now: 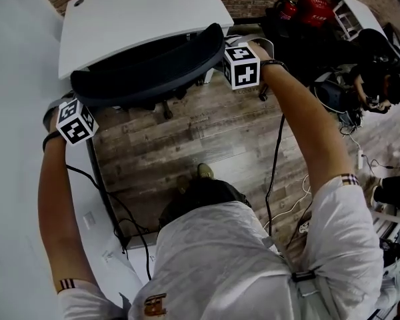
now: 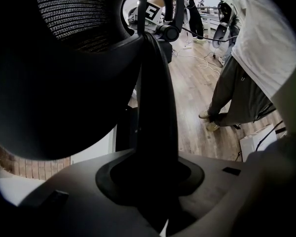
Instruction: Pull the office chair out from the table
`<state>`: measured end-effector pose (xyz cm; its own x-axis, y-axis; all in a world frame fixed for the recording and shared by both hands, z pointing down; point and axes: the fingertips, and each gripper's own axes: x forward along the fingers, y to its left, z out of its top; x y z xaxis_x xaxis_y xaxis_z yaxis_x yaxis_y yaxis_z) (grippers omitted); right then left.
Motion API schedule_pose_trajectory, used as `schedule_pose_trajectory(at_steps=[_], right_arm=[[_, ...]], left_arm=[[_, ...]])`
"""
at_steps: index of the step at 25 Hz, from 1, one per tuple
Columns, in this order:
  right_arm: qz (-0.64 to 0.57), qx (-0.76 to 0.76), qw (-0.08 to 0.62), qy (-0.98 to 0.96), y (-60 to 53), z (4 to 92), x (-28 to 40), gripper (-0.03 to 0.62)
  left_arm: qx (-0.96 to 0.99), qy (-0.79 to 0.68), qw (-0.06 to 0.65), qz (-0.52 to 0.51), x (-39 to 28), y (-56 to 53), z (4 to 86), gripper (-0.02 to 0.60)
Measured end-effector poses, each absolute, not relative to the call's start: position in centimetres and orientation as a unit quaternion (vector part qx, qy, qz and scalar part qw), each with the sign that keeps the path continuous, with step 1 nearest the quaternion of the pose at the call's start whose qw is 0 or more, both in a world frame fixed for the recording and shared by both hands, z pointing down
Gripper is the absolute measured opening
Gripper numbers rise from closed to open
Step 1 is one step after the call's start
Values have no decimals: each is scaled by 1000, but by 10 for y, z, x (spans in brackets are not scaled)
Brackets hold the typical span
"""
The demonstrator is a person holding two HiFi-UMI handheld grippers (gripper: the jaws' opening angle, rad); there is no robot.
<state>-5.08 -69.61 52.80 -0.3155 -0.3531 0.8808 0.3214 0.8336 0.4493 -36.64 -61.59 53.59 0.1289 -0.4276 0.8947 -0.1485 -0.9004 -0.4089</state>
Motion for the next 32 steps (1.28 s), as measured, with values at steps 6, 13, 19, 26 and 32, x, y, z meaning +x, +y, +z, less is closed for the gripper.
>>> schedule_pose_trajectory(at_steps=[6,13,19,26,32], right_arm=[[-288,14,585,-758,-657,529,-46,95],[-289,17,587,-756,-615,530,-43,94],[-290,14,585,-757,-576,527,-38,94],[-293,9,581,-759,-512,526,-28,92],[-294,5,579,-760,-456,524,-19,92]], left_arm=[[-745,190,110,-630,-362,-578,537,121],[-744,192,95,-633,-365,-532,542,123],[-741,197,116,-631,-354,-496,531,123],[-740,201,116,-631,-342,-435,526,123],[-740,203,119,-630,-332,-381,524,123]])
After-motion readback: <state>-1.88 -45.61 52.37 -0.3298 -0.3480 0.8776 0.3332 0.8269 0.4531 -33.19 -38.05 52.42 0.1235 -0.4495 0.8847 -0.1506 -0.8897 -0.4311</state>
